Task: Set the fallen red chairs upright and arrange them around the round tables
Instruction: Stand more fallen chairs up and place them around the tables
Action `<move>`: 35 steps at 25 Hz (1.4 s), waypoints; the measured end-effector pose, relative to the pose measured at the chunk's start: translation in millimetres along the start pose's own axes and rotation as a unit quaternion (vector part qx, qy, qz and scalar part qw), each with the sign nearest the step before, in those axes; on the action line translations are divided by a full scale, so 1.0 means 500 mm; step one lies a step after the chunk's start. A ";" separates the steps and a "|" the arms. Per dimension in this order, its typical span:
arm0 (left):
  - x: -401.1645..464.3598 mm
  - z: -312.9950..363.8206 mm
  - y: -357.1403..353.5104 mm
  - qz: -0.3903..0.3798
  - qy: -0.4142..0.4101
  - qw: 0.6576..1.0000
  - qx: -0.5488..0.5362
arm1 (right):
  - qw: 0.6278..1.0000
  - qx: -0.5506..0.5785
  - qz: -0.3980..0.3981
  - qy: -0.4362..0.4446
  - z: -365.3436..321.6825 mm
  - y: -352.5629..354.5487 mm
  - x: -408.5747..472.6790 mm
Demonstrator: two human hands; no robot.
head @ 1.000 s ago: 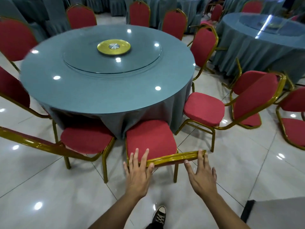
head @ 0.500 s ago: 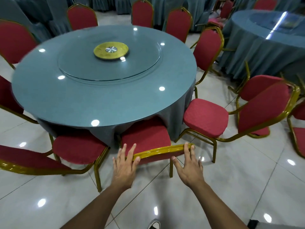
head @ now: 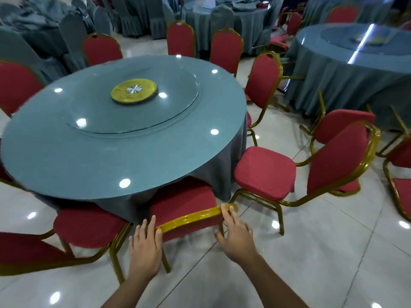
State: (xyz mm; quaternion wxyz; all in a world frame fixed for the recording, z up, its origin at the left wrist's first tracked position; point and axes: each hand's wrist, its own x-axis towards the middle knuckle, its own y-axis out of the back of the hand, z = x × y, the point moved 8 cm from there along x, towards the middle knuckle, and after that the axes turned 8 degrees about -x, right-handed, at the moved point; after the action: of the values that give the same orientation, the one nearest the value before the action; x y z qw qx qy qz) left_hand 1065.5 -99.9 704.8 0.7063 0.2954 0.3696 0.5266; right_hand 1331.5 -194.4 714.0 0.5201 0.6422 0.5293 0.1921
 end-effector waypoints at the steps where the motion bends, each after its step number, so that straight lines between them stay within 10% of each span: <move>1: -0.003 0.020 -0.002 0.020 0.011 1.000 0.004 | 1.000 -0.014 0.004 0.014 0.002 0.003 -0.003; 14: 0.000 0.133 -0.014 0.079 0.041 0.995 0.034 | 0.992 -0.028 -0.003 0.126 0.048 0.040 0.045; 35: 0.002 1.029 -0.488 -0.064 -0.252 0.963 -0.075 | 0.960 0.103 0.260 -0.015 0.780 0.587 0.136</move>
State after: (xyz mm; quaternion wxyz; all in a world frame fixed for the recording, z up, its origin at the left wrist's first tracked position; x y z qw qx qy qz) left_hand 1622.7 -179.2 792.0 0.8288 0.3404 0.1578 0.4151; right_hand 1808.5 -285.9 798.7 0.3912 0.8107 0.3530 0.2551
